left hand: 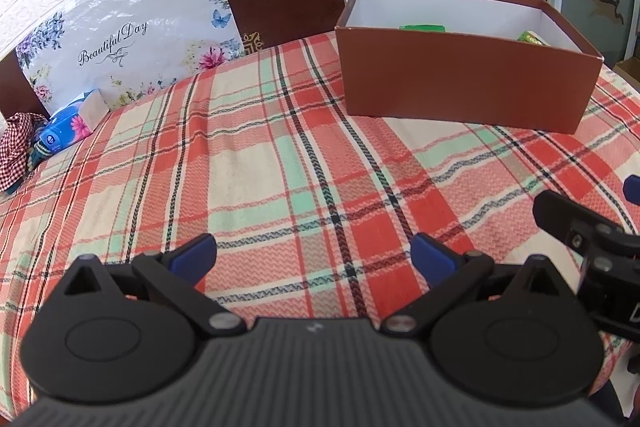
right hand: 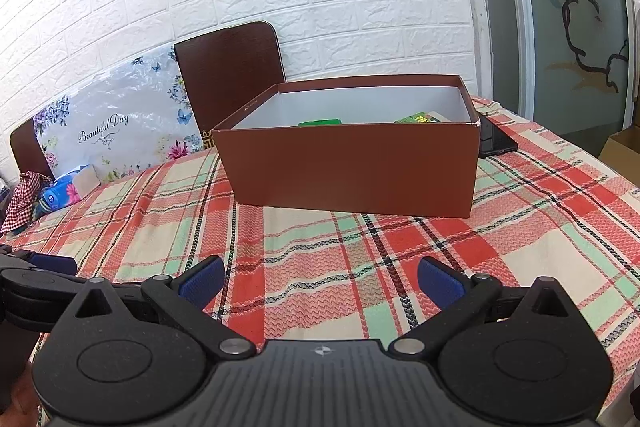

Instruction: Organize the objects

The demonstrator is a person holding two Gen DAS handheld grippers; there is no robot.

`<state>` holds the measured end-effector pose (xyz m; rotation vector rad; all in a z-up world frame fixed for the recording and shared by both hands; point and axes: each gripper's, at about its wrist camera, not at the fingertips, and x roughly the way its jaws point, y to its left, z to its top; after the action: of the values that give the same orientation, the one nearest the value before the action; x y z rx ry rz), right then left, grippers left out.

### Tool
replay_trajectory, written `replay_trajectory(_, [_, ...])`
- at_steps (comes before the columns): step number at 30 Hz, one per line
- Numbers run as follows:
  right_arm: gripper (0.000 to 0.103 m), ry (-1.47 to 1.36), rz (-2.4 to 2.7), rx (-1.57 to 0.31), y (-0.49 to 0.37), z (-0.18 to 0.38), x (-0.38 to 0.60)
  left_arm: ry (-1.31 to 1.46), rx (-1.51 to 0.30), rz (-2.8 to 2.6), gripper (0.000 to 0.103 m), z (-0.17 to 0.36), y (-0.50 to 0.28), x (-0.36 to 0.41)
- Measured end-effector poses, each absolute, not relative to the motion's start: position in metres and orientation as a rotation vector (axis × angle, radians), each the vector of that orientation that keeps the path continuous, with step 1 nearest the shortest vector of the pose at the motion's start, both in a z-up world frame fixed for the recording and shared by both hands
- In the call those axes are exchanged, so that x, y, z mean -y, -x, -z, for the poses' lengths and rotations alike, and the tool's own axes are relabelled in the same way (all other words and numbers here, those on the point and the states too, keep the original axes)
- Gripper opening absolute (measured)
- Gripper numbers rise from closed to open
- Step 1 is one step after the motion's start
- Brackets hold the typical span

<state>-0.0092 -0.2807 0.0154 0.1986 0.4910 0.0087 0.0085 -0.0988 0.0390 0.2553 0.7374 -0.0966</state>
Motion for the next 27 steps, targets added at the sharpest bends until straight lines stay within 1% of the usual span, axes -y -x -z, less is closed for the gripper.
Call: replay_trajectory(27, [0.102, -0.202, -0.011, -0.5, 0.0073, -0.0125, 0.2842, -0.251, -0.773, 0.112, 0.103, -0.0334, -0.0101, 0.0994])
